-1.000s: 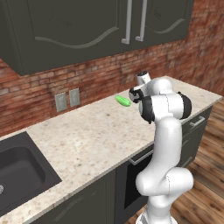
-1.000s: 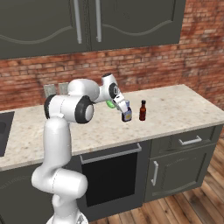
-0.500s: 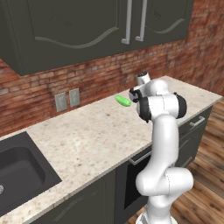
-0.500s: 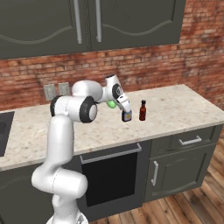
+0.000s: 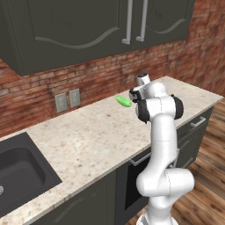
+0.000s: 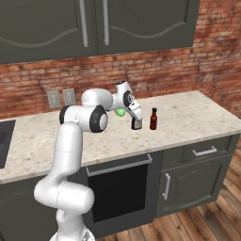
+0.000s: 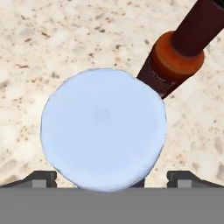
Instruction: Pick the condiment bottle and condiment bottle from the counter and place them in the cabinet.
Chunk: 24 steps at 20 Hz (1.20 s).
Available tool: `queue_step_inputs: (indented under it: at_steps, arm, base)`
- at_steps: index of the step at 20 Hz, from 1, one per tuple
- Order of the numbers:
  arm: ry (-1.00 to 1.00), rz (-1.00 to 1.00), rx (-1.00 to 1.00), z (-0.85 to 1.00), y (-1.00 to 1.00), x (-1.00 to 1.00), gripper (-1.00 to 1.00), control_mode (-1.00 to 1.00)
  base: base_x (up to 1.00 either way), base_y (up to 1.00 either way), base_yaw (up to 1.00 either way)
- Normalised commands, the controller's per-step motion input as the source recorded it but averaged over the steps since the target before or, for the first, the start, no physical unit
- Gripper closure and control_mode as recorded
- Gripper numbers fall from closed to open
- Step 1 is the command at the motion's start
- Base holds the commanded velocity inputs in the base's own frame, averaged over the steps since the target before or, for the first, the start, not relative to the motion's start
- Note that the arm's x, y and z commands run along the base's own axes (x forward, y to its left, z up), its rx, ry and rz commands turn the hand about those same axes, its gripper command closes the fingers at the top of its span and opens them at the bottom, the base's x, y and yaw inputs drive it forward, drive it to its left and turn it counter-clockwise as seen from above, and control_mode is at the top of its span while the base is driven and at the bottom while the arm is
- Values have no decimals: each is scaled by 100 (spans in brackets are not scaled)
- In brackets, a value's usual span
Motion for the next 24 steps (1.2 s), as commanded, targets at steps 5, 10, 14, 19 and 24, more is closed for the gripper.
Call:
queue_step_inputs:
  at_steps: [5,10,14,19,24]
  arm:
    - [0,0,0,-12,0,22,-100,-100]
    - [0,0,0,-12,0,8,100,-100]
    - [0,0,0,-8,-3,0,100,-100]
    - [0,0,0,-3,-6,-2,100,-100]
    - [-6,10,0,0,2,-44,100,-100]
  base:
    - [0,0,0]
    - [0,0,0]
    - [0,0,0]
    - [0,0,0]
    - [0,0,0]
